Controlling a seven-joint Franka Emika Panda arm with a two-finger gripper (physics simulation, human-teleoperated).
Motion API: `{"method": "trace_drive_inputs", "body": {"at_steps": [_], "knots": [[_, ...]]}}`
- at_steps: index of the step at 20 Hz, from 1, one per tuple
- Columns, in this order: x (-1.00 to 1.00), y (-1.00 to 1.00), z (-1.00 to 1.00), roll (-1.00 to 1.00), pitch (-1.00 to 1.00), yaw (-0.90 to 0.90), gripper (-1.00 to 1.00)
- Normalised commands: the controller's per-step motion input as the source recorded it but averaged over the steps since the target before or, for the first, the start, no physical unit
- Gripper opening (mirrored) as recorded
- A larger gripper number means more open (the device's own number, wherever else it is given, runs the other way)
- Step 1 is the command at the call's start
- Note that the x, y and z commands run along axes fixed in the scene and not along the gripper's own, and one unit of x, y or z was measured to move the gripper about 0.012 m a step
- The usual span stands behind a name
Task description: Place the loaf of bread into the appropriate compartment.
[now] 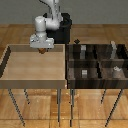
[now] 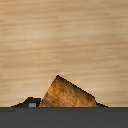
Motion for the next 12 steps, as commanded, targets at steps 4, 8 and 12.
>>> {"method": "trace_drive_inputs", "body": {"at_steps": [4, 8, 12], "knots": [[0.00, 0.05, 1.00, 0.00, 0.00, 0.00, -1.00], [0.00, 0.50, 0.00, 0.00, 0.00, 0.00, -1.00], [0.00, 1.00, 0.00, 0.00, 0.00, 0.00, -1.00]]}}
